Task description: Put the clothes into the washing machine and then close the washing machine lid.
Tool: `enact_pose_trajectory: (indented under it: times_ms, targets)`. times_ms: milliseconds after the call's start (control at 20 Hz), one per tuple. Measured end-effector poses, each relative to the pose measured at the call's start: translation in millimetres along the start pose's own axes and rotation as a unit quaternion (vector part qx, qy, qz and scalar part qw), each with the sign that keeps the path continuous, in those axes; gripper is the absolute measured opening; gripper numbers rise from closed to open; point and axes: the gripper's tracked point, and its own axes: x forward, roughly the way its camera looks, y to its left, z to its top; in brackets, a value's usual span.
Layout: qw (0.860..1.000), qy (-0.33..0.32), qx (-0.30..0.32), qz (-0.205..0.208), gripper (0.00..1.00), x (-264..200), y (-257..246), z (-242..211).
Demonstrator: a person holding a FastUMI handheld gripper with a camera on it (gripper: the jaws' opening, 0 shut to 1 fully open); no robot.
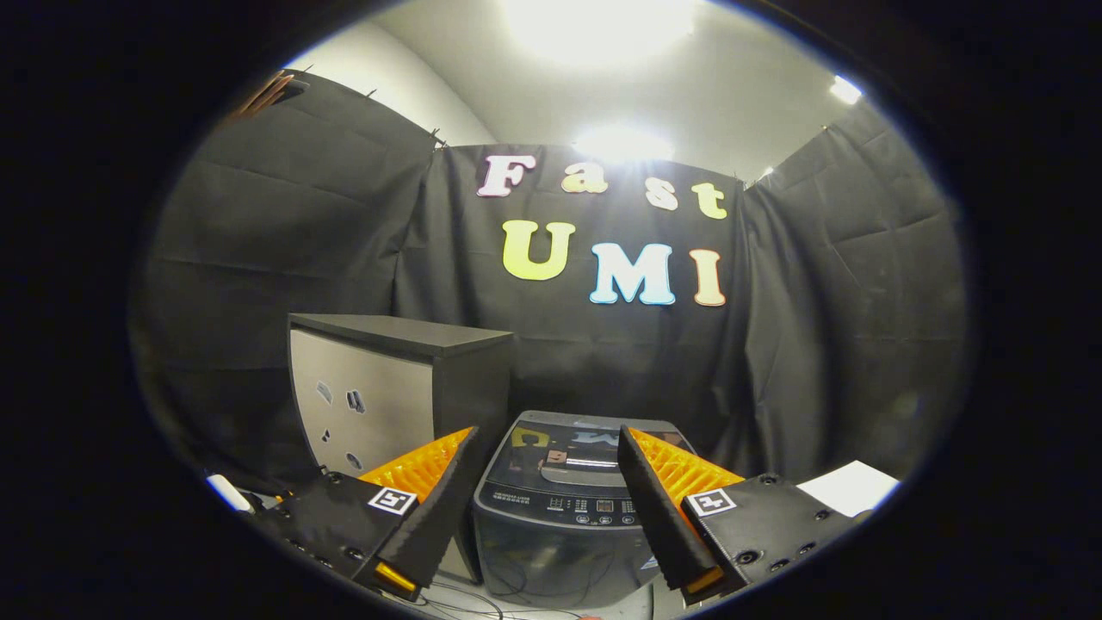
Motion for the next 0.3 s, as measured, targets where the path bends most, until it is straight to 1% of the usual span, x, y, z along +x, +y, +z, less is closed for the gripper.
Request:
enact_pose_trajectory:
  times_ms: [150,300]
  targets:
    - [1.000,0.001,-0.014,0.003,0.98,-9.7,1.6,-3.2]
    - [1.000,0.006,-0.012,0.000,0.98,-13.9,-0.2,-9.2]
